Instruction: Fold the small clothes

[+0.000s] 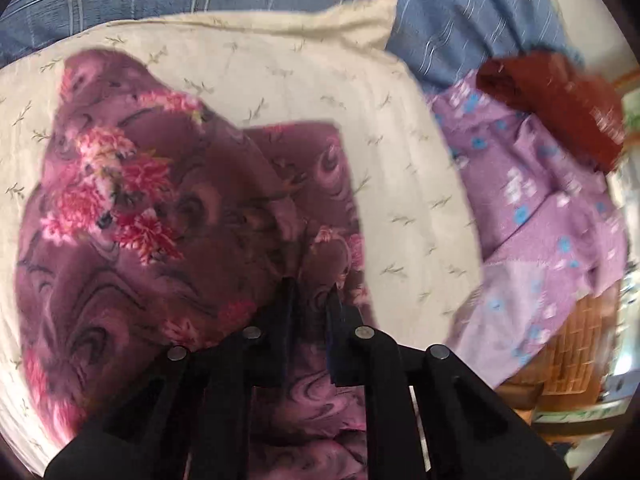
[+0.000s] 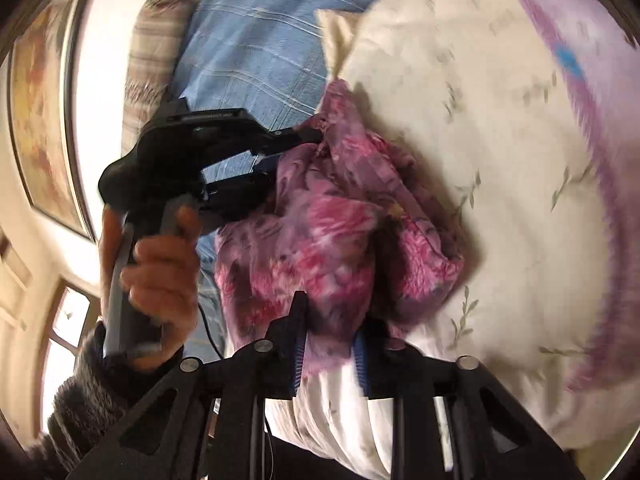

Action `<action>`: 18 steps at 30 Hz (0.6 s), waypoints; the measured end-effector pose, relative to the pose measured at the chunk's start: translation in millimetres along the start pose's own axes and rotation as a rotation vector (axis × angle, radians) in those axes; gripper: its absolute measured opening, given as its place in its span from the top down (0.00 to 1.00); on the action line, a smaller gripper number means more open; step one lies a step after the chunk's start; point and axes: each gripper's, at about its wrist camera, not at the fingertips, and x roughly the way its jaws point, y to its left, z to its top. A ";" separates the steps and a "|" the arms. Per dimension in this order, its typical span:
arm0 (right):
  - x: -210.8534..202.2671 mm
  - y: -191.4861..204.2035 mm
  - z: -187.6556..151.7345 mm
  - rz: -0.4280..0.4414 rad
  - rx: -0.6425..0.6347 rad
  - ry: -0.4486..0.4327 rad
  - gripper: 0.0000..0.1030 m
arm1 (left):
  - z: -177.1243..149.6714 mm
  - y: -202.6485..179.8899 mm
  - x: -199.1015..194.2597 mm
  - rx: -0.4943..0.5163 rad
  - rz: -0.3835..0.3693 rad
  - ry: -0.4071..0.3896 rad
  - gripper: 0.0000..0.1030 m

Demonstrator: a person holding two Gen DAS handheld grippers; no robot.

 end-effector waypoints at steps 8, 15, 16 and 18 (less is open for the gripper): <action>-56.6 26.2 32.5 -0.045 -0.148 -0.197 0.58 | -34.1 28.8 -103.9 0.053 -0.055 -0.203 0.27; 24.1 40.3 84.5 -0.006 -0.183 -0.030 0.55 | -69.0 101.8 -75.4 -0.119 -0.060 -0.119 0.27; 32.6 39.6 88.4 -0.012 -0.175 -0.021 0.55 | -73.7 105.1 -72.7 -0.121 -0.057 -0.117 0.27; 64.3 39.3 99.7 -0.051 -0.175 0.058 0.58 | -79.8 105.9 -72.6 -0.103 -0.043 -0.120 0.27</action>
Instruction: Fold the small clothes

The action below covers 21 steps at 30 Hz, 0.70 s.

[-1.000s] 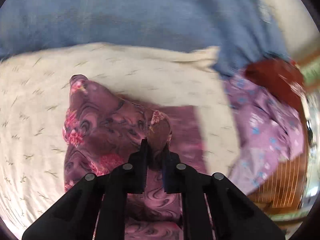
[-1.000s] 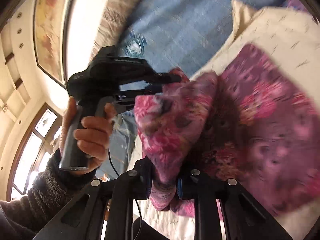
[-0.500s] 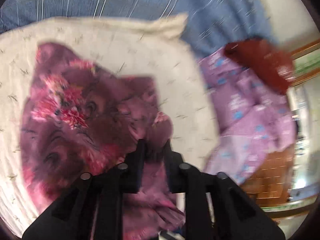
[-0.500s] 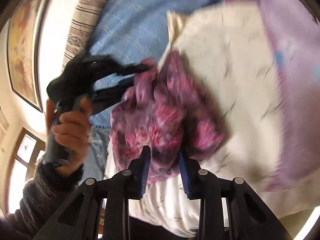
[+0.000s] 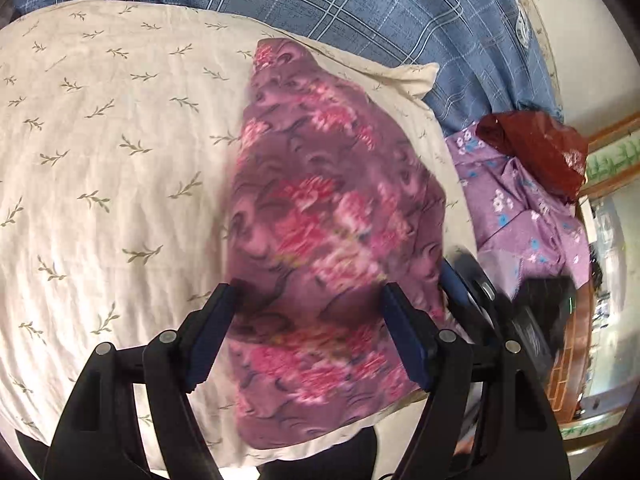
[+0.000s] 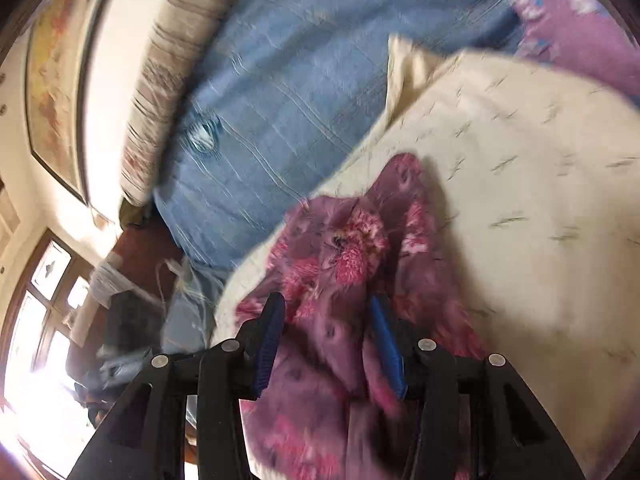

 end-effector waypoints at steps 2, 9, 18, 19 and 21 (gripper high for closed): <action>16.7 4.4 14.1 -0.028 -0.013 0.058 0.94 | -2.1 -1.7 -2.0 0.005 -0.011 -0.003 0.27; 19.6 6.0 58.5 -0.190 -0.081 0.024 0.92 | -5.5 -3.8 10.2 0.023 -0.003 0.018 0.27; -46.9 -22.3 5.2 -0.076 -0.026 0.009 0.62 | -29.4 -11.8 8.1 0.056 -0.028 0.042 0.27; -46.4 -24.4 -1.5 -0.092 -0.030 0.024 0.71 | -31.2 -15.0 11.3 0.057 -0.008 0.047 0.27; -58.3 -11.2 -15.3 -0.094 -0.090 0.005 0.96 | -37.2 -18.1 12.4 0.070 0.018 0.054 0.27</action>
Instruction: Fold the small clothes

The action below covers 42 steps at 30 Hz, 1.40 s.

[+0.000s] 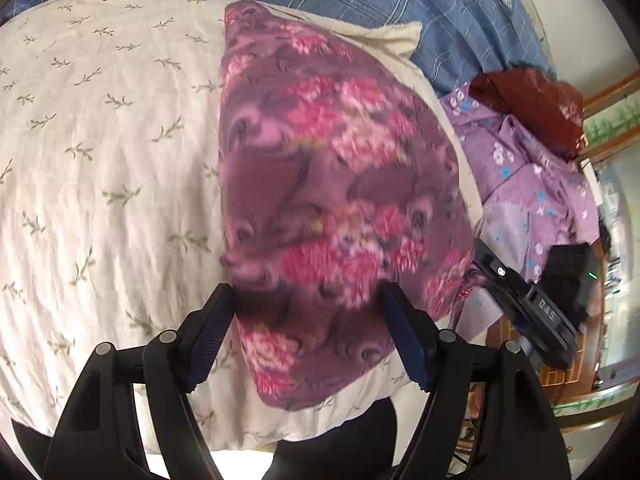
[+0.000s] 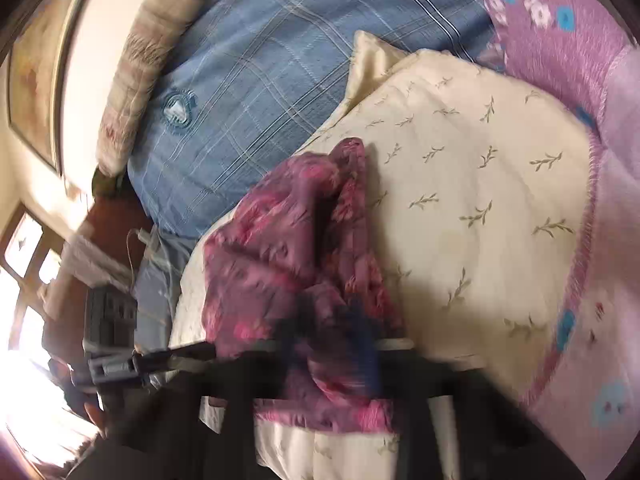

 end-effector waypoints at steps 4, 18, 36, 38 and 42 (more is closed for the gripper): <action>-12.1 18.4 -31.6 -0.031 -0.080 0.009 0.96 | -12.5 8.3 2.5 -0.002 0.047 0.025 0.27; 20.4 18.7 30.2 -0.019 -0.015 0.025 0.62 | -48.0 -35.0 7.8 -0.032 -0.195 0.106 0.27; 62.4 10.9 71.6 -0.130 -0.077 0.039 0.88 | -43.3 -1.4 29.9 -0.097 -0.165 0.190 0.94; 38.3 8.4 66.7 -0.084 -0.067 0.020 0.85 | -46.1 -17.2 14.5 -0.012 -0.194 0.156 0.86; 1.9 -0.4 45.5 -0.003 -0.042 0.007 0.43 | -39.7 -30.3 -15.2 0.065 -0.141 0.004 0.41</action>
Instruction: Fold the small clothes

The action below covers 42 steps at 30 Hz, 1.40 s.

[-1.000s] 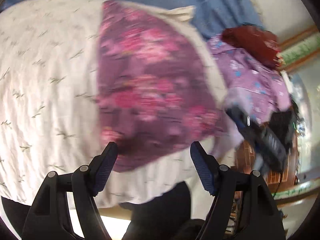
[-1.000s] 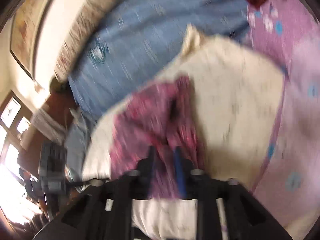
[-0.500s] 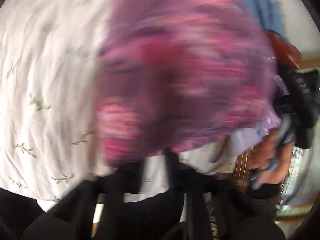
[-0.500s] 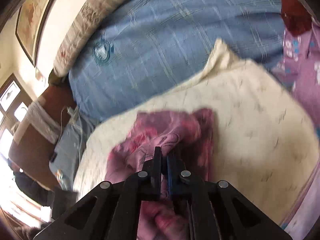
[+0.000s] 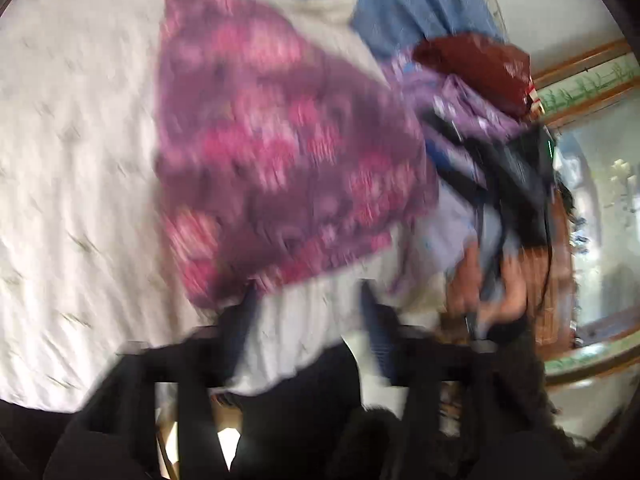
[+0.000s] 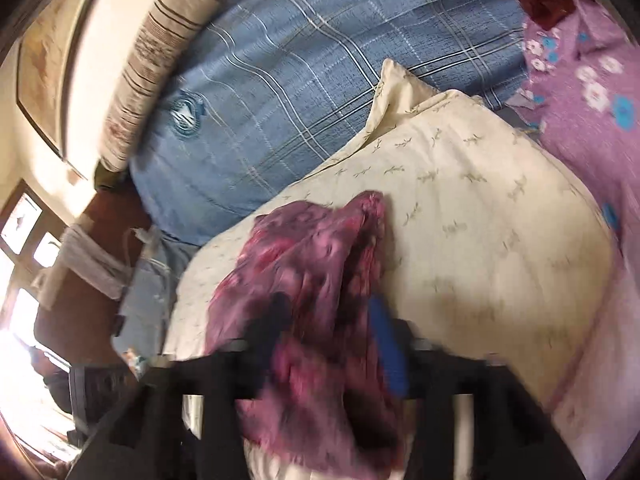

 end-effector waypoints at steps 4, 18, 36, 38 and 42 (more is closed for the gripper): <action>-8.9 -8.2 -36.6 0.134 0.071 0.002 0.42 | 6.3 13.9 -1.5 -0.061 -0.002 -0.009 0.41; 24.5 -11.1 -86.4 0.059 0.135 0.161 0.96 | 7.9 55.9 -18.2 -0.204 0.047 -0.028 0.41; 60.8 -2.5 -26.4 0.161 0.089 0.112 0.82 | 14.8 11.7 38.6 0.093 0.266 0.010 0.34; 47.4 11.6 -16.7 0.168 0.005 0.032 0.86 | 12.7 16.9 43.6 0.094 0.269 0.035 0.33; 52.9 0.4 2.6 -0.003 -0.027 -0.024 0.87 | 14.6 35.8 52.8 0.016 0.210 0.084 0.28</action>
